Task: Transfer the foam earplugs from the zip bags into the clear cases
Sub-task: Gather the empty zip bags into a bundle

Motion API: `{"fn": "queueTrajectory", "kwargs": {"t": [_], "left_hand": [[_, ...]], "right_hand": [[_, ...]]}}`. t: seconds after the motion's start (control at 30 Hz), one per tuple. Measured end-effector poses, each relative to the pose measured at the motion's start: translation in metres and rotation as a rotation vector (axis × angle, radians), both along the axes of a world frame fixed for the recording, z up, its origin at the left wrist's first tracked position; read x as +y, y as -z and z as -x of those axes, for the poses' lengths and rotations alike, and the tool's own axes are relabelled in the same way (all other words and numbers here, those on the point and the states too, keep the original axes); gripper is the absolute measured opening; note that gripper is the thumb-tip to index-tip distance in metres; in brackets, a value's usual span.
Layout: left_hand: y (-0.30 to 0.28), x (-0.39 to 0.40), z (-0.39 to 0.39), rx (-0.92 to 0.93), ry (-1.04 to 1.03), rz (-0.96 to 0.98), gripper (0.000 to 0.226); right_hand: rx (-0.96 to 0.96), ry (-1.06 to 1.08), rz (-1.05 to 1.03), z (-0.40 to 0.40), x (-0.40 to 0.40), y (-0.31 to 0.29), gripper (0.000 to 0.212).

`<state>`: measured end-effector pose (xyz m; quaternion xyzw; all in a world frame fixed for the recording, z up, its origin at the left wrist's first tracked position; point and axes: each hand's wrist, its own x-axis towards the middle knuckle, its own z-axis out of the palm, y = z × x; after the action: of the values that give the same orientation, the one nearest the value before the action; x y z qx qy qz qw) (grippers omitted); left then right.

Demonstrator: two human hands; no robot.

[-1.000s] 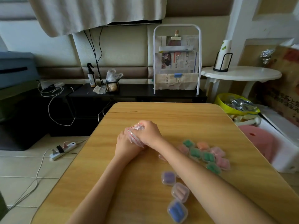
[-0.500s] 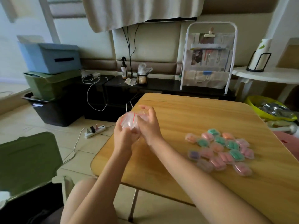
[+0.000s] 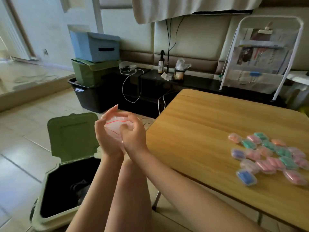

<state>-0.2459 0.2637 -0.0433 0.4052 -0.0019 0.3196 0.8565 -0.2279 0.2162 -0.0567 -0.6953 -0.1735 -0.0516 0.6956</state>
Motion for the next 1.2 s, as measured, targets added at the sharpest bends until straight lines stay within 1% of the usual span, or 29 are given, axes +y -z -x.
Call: {"fn": "queueTrajectory", "kwargs": {"t": [0.07, 0.1, 0.17, 0.27, 0.3, 0.33, 0.37, 0.4, 0.47, 0.57, 0.67, 0.73, 0.8, 0.87, 0.93, 0.97, 1.03, 1.2], "left_hand": [[0.012, 0.018, 0.007, 0.222, -0.259, -0.208, 0.023], [0.019, 0.028, 0.010, 0.306, -0.394, -0.266, 0.020], [0.032, 0.051, 0.016, 0.399, -0.566, -0.261, 0.021], [0.050, 0.095, 0.024, 0.541, -0.690, -0.193, 0.022], [0.057, 0.110, 0.026, 0.596, -0.718, -0.180, 0.021], [0.063, 0.124, 0.029, 0.650, -0.741, -0.168, 0.020], [0.071, 0.137, 0.031, 0.696, -0.758, -0.156, 0.020], [0.077, 0.147, 0.034, 0.729, -0.763, -0.145, 0.019], [0.089, 0.163, 0.039, 0.779, -0.752, -0.142, 0.019], [0.105, 0.169, 0.038, 0.859, -0.685, -0.216, 0.019], [0.124, 0.171, 0.034, 0.924, -0.547, -0.290, 0.026], [0.136, 0.172, 0.031, 0.970, -0.479, -0.314, 0.032], [0.144, 0.172, 0.028, 1.039, -0.450, -0.387, 0.036], [0.152, 0.174, 0.026, 1.044, -0.443, -0.417, 0.034], [0.162, 0.178, 0.025, 1.028, -0.454, -0.465, 0.029], [0.165, 0.181, 0.026, 1.027, -0.469, -0.520, 0.027], [0.170, 0.187, 0.030, 1.024, -0.495, -0.564, 0.021], [0.177, 0.197, 0.037, 1.051, -0.503, -0.551, 0.019]], "right_hand": [[0.062, -0.032, -0.005, 0.006, 0.021, 0.008, 0.031], [0.112, -0.076, -0.026, 0.010, 0.031, 0.012, 0.028], [0.237, -0.198, -0.089, 0.019, 0.049, 0.020, 0.023], [0.504, -0.363, -0.143, 0.025, 0.075, 0.034, 0.018], [0.596, -0.434, -0.134, 0.026, 0.084, 0.038, 0.021], [0.656, -0.510, -0.099, 0.026, 0.092, 0.041, 0.029], [0.672, -0.572, -0.037, 0.025, 0.099, 0.044, 0.032], [0.658, -0.614, 0.027, 0.024, 0.106, 0.048, 0.026], [0.611, -0.644, 0.091, 0.022, 0.118, 0.053, 0.013], [0.632, -0.605, 0.105, 0.018, 0.133, 0.065, 0.009], [0.664, -0.491, 0.204, 0.012, 0.146, 0.081, 0.014], [0.630, -0.428, 0.271, 0.004, 0.154, 0.090, 0.020], [0.587, -0.384, 0.383, -0.004, 0.161, 0.096, 0.025], [0.543, -0.382, 0.509, -0.011, 0.167, 0.101, 0.026], [0.497, -0.384, 0.625, -0.015, 0.171, 0.104, 0.023], [0.481, -0.388, 0.650, -0.017, 0.172, 0.107, 0.021], [0.482, -0.401, 0.665, -0.018, 0.174, 0.113, 0.020], [0.545, -0.413, 0.715, -0.023, 0.175, 0.127, 0.022]]}}
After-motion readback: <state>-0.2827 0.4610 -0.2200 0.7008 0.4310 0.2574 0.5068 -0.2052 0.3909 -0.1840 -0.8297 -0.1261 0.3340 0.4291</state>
